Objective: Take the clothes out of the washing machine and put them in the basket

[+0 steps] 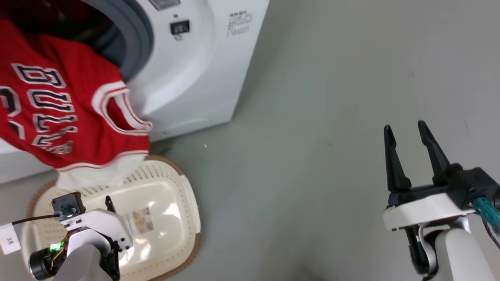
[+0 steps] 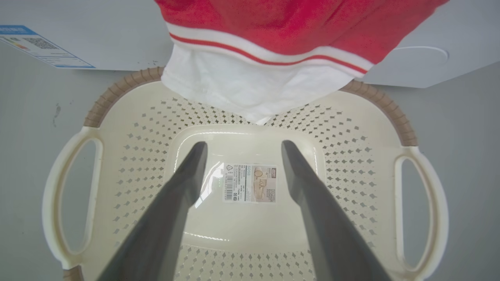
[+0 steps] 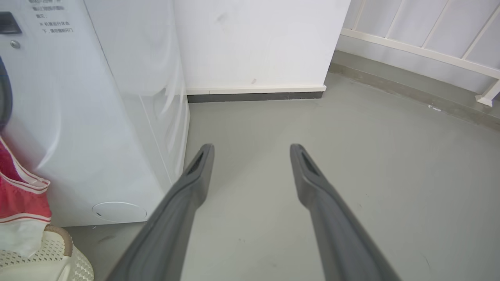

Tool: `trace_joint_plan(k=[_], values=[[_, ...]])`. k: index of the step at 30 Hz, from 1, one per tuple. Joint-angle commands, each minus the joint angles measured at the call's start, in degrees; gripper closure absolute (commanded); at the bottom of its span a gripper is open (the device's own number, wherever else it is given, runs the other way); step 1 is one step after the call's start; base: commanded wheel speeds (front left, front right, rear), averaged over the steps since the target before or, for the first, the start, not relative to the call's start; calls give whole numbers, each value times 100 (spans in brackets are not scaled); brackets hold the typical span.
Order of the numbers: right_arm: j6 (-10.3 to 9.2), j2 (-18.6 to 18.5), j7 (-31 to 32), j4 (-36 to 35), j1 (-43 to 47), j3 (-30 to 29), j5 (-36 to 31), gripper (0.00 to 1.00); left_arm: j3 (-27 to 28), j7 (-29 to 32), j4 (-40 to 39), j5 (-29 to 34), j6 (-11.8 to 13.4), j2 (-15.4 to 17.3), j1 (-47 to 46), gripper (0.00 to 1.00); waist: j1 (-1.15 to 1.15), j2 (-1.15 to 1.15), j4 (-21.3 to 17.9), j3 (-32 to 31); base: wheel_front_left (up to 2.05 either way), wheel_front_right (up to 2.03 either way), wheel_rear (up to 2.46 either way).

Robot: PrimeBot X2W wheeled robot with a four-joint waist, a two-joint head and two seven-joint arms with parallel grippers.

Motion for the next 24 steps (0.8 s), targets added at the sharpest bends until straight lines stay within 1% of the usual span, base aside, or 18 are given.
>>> trace_joint_plan(k=[1,9,12,14,16,20,24], values=[[-5,-1,36,-53,103,-33,-53,0,21,-34,-197,50,-12,3,96,0,0,0,244,-408,0,0,0],[-5,-1,297,-399,444,-149,-173,0,208,-28,-1831,417,98,-150,741,0,0,0,606,-894,0,0,0],[-5,0,385,-515,534,-165,-182,0,239,-29,-2215,544,101,-181,867,0,0,0,685,-995,0,0,0],[-5,0,430,-584,563,-161,-160,0,204,-18,-2268,542,14,-178,800,0,0,0,706,-1025,0,0,0],[-5,0,469,-617,594,-136,-139,0,132,254,-2202,498,-140,-138,605,0,0,0,713,-1047,0,0,0],[-5,-1,482,-634,617,-65,-71,0,-27,1070,-2070,477,-396,73,261,0,0,0,641,-1033,0,0,0],[-5,0,435,-595,583,-19,16,0,-126,1828,-1980,480,-529,336,-94,0,0,0,476,-932,0,0,0]])
